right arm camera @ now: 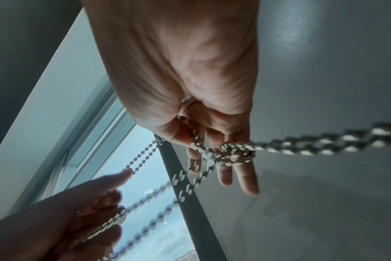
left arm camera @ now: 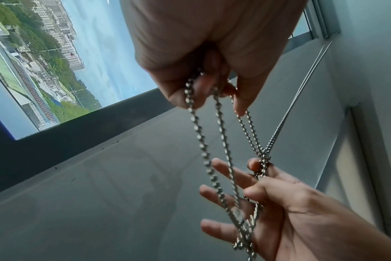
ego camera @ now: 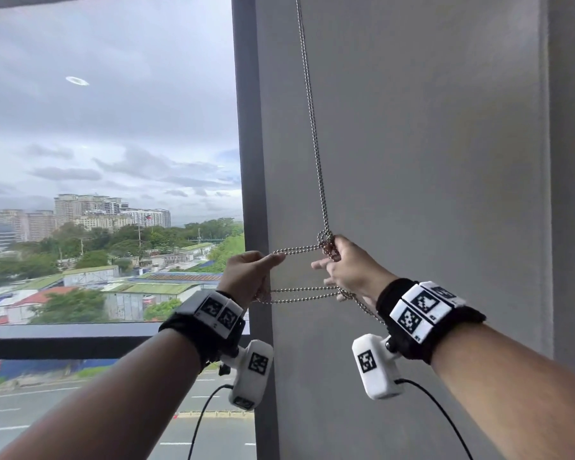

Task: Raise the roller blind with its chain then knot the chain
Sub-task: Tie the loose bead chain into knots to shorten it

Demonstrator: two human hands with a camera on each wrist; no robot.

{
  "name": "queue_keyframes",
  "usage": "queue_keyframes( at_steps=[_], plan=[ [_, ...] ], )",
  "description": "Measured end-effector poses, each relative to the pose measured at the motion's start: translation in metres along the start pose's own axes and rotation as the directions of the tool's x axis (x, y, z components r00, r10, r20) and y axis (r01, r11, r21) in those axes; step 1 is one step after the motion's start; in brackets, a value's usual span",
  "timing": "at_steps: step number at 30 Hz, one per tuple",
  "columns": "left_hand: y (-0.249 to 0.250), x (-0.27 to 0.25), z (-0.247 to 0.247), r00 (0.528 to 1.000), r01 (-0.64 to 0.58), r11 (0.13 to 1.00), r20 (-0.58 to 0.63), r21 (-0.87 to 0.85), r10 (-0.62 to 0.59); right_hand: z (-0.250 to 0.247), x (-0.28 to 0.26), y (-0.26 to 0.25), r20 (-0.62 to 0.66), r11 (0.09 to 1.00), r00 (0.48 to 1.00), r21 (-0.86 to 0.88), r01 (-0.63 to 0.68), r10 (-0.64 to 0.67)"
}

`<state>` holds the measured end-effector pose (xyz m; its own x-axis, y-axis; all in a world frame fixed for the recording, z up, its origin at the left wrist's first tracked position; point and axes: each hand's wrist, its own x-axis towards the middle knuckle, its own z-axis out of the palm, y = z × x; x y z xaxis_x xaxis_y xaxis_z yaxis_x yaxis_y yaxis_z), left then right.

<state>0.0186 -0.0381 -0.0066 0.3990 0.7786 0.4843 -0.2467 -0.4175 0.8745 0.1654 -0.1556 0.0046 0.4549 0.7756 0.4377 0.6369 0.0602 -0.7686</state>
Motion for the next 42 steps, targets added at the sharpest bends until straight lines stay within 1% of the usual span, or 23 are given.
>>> queue_keyframes(
  at_steps=[2,3,4,6,7,8,10,12,13,14,16,18,22,24,27,30,32,34,36,38,39,41,42],
  plan=[
    [0.001,0.003,-0.003,0.997,-0.023,1.0,-0.068,0.007,0.023,0.001,0.001,0.002,-0.001,0.998,1.0,0.057,0.018,-0.018],
    [0.001,0.003,-0.005,0.996,-0.016,0.999,-0.086,-0.029,0.013,0.001,0.0,0.004,0.009,0.996,1.0,0.089,0.025,-0.026],
    [0.001,0.004,-0.008,0.996,0.004,0.996,-0.088,-0.087,-0.011,0.001,-0.002,0.005,0.023,0.992,0.999,0.126,0.024,-0.027],
    [0.001,0.002,-0.011,0.998,0.037,0.978,-0.051,-0.206,-0.049,0.0,-0.004,0.009,0.054,0.978,0.998,0.211,0.002,-0.014],
    [0.001,0.002,-0.011,0.998,0.038,0.975,-0.04,-0.22,-0.048,-0.001,-0.004,0.011,0.068,0.968,0.998,0.25,-0.014,-0.003],
    [0.0,0.002,-0.012,0.998,0.026,0.981,-0.045,-0.195,-0.035,0.0,-0.003,0.014,0.077,0.956,0.997,0.291,-0.033,0.012],
    [-0.003,0.004,-0.012,0.998,-0.014,0.998,-0.062,-0.053,0.011,0.0,0.001,0.019,0.079,0.939,0.996,0.338,-0.054,0.029],
    [-0.005,0.005,-0.015,0.995,-0.082,0.983,-0.043,0.167,0.091,0.0,0.002,0.021,0.06,0.934,0.998,0.354,-0.041,0.022],
    [-0.007,0.006,-0.018,0.994,-0.105,0.952,-0.009,0.289,0.112,-0.001,0.002,0.021,0.05,0.934,0.999,0.356,-0.036,0.019],
    [-0.008,0.006,-0.019,0.994,-0.109,0.909,0.032,0.402,0.105,-0.003,0.002,0.021,0.045,0.933,0.999,0.36,-0.03,0.015],
    [-0.012,0.004,-0.021,0.994,-0.089,0.834,0.099,0.545,0.042,-0.006,0.001,0.02,0.051,0.931,0.999,0.363,-0.031,0.014],
    [-0.014,0.004,-0.023,0.995,-0.054,0.785,0.103,0.617,-0.013,-0.007,0.0,0.018,0.064,0.937,0.998,0.347,-0.036,0.015],
    [-0.012,0.005,-0.027,0.998,-0.012,0.709,0.048,0.705,-0.031,-0.007,-0.001,0.016,0.061,0.955,0.998,0.296,-0.007,-0.011],
    [-0.009,0.005,-0.03,1.0,0.002,0.685,0.009,0.728,-0.014,-0.009,-0.002,0.015,0.06,0.957,0.998,0.289,0.008,-0.026],
    [-0.006,0.007,-0.033,0.999,0.026,0.68,-0.034,0.732,-0.001,-0.014,-0.005,0.012,0.026,0.949,0.999,0.315,0.024,-0.034],
    [-0.008,0.008,-0.032,0.998,0.056,0.714,-0.046,0.698,-0.034,-0.018,-0.006,0.011,-0.041,0.921,0.999,0.389,0.025,-0.01],
    [-0.01,0.006,-0.028,0.997,0.076,0.771,-0.042,0.632,-0.065,-0.019,-0.006,0.012,-0.084,0.906,0.996,0.422,0.034,0.001],
    [-0.011,0.003,-0.024,0.99,0.138,0.837,-0.061,0.53,-0.125,-0.019,-0.004,0.015,-0.136,0.912,0.991,0.406,0.055,0.001],
    [-0.012,0.0,-0.022,0.974,0.227,0.88,-0.078,0.418,-0.215,-0.021,-0.001,0.019,-0.208,0.926,0.978,0.368,0.089,-0.012],
    [-0.015,-0.003,-0.023,0.948,0.314,0.907,-0.05,0.28,-0.313,-0.024,0.0,0.023,-0.248,0.922,0.969,0.371,0.109,-0.015],
    [-0.017,-0.003,-0.024,0.936,0.349,0.92,-0.019,0.181,-0.351,-0.025,0.0,0.026,-0.242,0.918,0.97,0.382,0.104,-0.009],
    [-0.018,-0.003,-0.024,0.928,0.372,0.926,0.025,-0.061,-0.371,-0.026,0.0,0.031,-0.208,0.92,0.978,0.386,0.075,0.007],
    [-0.018,-0.002,-0.024,0.934,0.355,0.925,0.022,-0.132,-0.356,-0.026,0.0,0.033,-0.2,0.921,0.98,0.383,0.063,0.016]
  ],
)
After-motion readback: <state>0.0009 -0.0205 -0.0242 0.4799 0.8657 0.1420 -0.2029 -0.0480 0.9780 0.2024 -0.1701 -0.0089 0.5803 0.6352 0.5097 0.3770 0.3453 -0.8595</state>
